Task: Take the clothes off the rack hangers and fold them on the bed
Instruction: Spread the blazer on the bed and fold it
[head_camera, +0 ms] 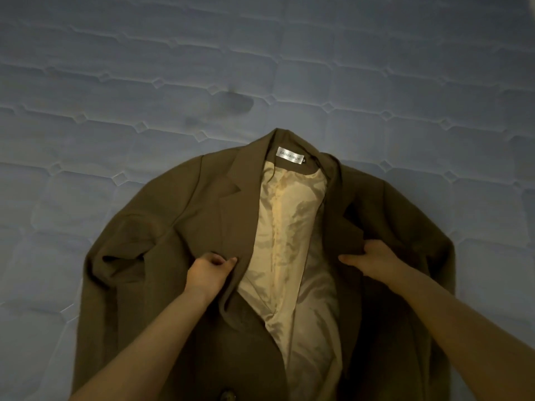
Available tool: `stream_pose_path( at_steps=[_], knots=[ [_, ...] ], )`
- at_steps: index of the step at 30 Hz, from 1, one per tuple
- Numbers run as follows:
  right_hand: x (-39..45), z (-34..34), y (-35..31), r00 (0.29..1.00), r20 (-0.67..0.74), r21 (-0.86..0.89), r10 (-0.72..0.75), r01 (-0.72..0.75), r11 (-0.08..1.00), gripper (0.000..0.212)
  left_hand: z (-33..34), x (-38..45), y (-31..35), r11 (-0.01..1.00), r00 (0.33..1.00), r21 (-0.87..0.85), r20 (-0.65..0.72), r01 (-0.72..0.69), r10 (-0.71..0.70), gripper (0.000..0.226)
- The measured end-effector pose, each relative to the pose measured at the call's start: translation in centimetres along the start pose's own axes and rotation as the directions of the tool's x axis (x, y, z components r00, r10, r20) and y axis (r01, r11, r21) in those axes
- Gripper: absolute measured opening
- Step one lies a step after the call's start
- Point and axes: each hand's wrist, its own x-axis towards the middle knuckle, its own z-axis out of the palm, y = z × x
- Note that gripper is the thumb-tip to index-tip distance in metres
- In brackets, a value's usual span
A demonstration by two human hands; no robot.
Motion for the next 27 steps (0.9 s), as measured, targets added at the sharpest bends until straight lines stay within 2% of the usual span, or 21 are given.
stream_pose_path(
  at_steps=[2,4,8,10,12,14,16,18,20,23,25,27],
  knots=[
    [-0.3,-0.1,-0.3,1.0,0.02,0.1,-0.023,0.021,0.995,0.042,0.2,-0.1,0.0,0.998,0.998,-0.008,-0.016,-0.066,0.065,0.017],
    [-0.8,-0.2,-1.0,0.998,0.039,0.215,-0.057,0.048,0.975,0.039,0.4,-0.3,0.2,0.985,0.987,-0.069,-0.05,-0.159,0.156,0.018],
    [-1.5,-0.6,-2.8,0.991,0.077,0.357,-0.112,0.078,0.931,0.034,0.5,-1.1,2.6,0.919,0.969,-0.307,-0.059,-0.248,0.241,0.019],
    [-1.7,-1.1,-4.2,0.979,0.104,0.533,-0.175,0.094,0.841,0.032,0.6,-1.2,4.7,0.867,0.969,-0.437,-0.044,-0.238,0.244,0.02],
    [-1.8,-1.6,-5.4,0.958,0.117,0.696,-0.263,0.11,0.71,0.034,0.7,-1.2,6.8,0.778,0.975,-0.605,0.013,-0.17,0.223,0.018],
    [-1.4,-1.6,-5.8,0.943,0.106,0.759,-0.316,0.129,0.638,0.035,0.8,-1.1,7.9,0.704,0.978,-0.7,0.041,-0.118,0.205,0.013],
    [-1.1,-0.7,-5.1,0.967,0.045,0.614,-0.249,0.17,0.771,0.032,1.0,-1.0,7.6,0.682,0.984,-0.726,0.04,-0.089,0.172,0.008],
    [-0.8,0.5,-3.6,0.988,-0.059,0.447,-0.143,0.155,0.881,0.03,1.5,-1.2,6.2,0.735,0.995,-0.677,0.049,-0.03,0.086,0.025],
    [-1.1,1.6,-2.0,0.986,-0.113,0.4,-0.119,0.155,0.903,0.028,2.0,-2.0,4.8,0.819,0.997,-0.573,0.07,0.018,0.026,0.027],
    [-1.8,2.8,-0.8,0.982,-0.105,0.321,-0.157,0.183,0.929,0.024,3.0,-3.3,2.4,0.961,0.979,-0.278,0.195,-0.008,0.065,0.032],
    [-2.1,3.8,-1.0,0.978,-0.076,0.268,-0.194,0.207,0.941,0.025,4.0,-3.8,1.2,0.986,0.959,-0.154,0.265,-0.064,0.104,0.031],
    [-2.2,5.1,-1.3,0.964,-0.073,0.139,-0.254,0.262,0.955,0.025,5.1,-4.0,0.5,0.983,0.957,-0.114,0.236,-0.143,0.167,0.029]
  ],
)
